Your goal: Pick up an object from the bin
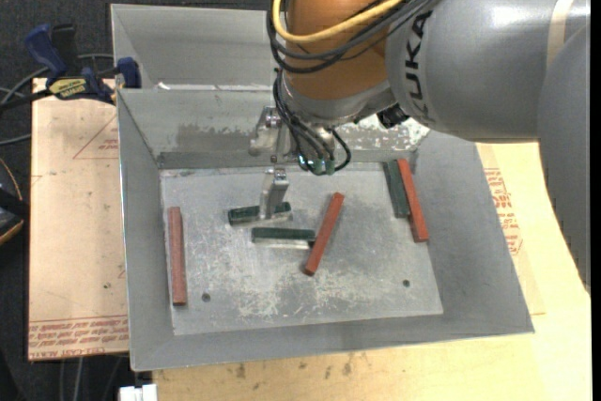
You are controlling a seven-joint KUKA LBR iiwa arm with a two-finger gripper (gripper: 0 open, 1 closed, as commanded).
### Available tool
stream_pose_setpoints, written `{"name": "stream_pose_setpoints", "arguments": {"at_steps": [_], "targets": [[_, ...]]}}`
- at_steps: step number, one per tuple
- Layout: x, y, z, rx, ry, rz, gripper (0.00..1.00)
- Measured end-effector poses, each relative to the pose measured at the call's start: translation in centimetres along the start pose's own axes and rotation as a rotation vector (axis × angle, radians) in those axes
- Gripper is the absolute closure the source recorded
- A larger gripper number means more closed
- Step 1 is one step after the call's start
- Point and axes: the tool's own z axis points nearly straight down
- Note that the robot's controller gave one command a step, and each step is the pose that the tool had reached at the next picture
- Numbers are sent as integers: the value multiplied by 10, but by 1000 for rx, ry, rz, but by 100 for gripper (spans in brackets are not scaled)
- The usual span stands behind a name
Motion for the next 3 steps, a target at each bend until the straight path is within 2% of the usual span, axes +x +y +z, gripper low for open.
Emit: {"name": "stream_pose_setpoints", "arguments": {"at_steps": [1, 2, 3], "targets": [[-2, -1, -5, -1, -8, 3, 0], [0, -7, 47, -2, -14, -9, 0], [13, -9, 108, 0, -10, -159, 0]]}}
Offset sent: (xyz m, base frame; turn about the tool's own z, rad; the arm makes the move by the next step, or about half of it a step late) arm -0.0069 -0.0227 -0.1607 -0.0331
